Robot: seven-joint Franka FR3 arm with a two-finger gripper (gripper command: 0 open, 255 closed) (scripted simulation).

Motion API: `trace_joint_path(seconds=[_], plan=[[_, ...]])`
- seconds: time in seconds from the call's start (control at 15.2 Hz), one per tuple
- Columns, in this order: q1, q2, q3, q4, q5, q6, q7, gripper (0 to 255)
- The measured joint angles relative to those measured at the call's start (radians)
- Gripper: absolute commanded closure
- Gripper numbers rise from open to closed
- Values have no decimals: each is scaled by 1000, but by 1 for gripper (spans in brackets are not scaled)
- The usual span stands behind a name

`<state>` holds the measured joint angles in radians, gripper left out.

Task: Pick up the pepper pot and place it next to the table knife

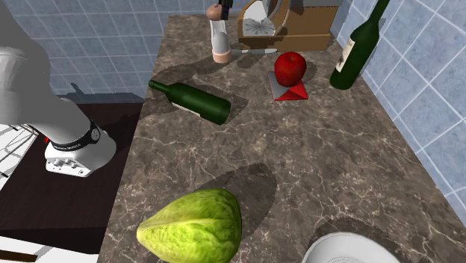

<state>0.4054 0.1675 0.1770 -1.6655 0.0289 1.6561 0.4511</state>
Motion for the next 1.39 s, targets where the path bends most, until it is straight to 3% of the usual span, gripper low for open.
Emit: trace_joint_path(seconds=[0.66, 1.12, 1.39], plan=[[145, 148, 85, 184, -14, -27, 226, 255], [287, 362, 121, 500, -60, -121, 385, 255], [304, 386, 124, 496, -64, -93, 403, 255]])
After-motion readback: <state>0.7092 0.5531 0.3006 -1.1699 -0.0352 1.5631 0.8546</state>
